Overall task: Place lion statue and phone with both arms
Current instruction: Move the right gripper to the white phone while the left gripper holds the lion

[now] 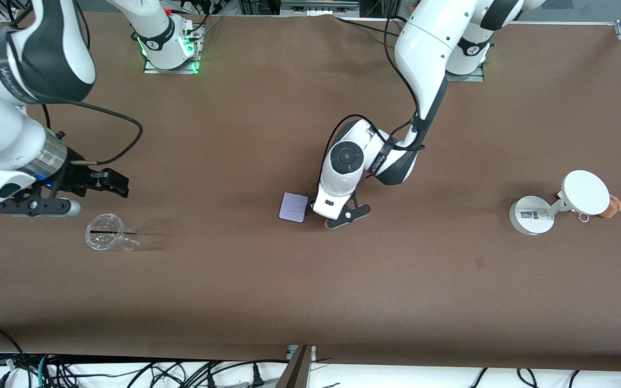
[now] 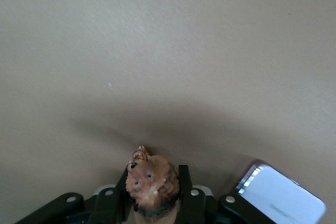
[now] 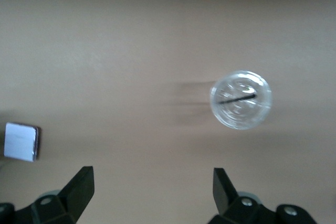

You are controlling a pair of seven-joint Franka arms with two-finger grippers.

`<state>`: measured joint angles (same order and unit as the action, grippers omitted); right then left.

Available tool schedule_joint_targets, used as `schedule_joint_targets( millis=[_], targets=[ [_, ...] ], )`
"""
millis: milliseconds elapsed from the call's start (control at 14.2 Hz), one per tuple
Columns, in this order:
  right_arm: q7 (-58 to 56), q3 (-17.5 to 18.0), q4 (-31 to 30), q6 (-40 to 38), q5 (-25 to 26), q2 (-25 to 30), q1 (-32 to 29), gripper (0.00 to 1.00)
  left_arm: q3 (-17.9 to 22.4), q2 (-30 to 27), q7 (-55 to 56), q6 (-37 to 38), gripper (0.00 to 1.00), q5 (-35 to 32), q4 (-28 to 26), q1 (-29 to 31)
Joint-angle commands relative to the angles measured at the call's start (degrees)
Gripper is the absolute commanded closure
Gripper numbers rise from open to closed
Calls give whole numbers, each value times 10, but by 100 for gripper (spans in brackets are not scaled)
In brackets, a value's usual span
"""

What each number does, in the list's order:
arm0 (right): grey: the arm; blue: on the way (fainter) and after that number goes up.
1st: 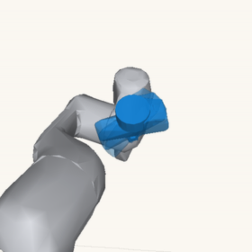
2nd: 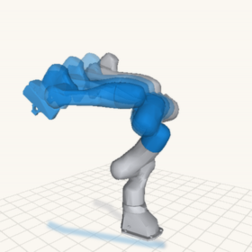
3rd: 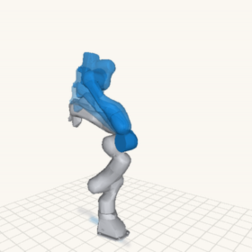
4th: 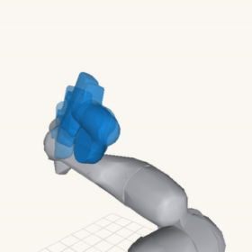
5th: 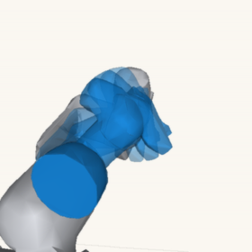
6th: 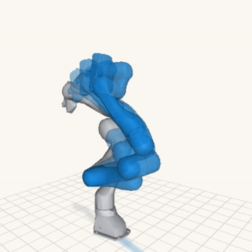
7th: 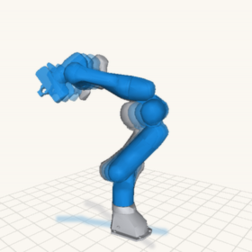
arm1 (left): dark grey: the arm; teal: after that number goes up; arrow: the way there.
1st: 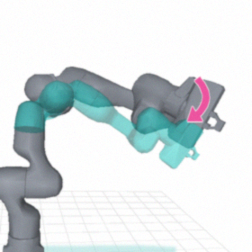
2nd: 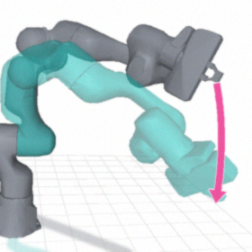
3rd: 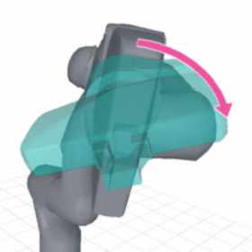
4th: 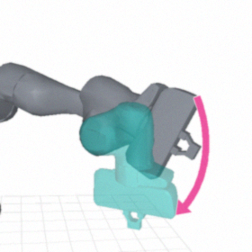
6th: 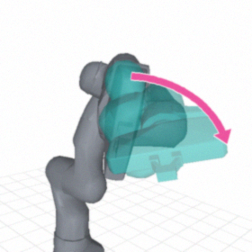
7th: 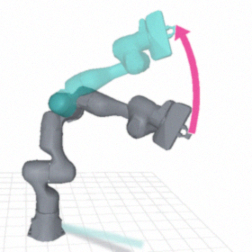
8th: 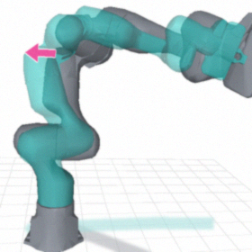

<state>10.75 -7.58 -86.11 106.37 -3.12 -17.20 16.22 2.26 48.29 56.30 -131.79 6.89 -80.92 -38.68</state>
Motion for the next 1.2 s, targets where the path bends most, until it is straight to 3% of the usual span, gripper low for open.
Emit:
schedule_joint_targets(
  millis=[0, 424, 636, 919, 1131],
  targets=[
    [95, -3, 11, 47, -1, -33, 51, 0, 1, -28, -69, 42, 100, -9, 1, 32],
    [224, -2, 11, 135, -1, -119, 107, 0, 0, -86, -199, 107, 100, -9, -5, 93],
    [298, -3, 12, 215, 0, -169, 148, 0, 1, -112, -289, 104, 100, -9, -49, 126],
    [409, -3, 13, 294, 0, -232, 192, 0, -4, -155, -405, 81, 100, -8, -148, 204],
    [472, -4, 39, 357, 0, -285, 230, 0, -5, -239, -515, 64, 100, -6, -256, 245]
  ],
)
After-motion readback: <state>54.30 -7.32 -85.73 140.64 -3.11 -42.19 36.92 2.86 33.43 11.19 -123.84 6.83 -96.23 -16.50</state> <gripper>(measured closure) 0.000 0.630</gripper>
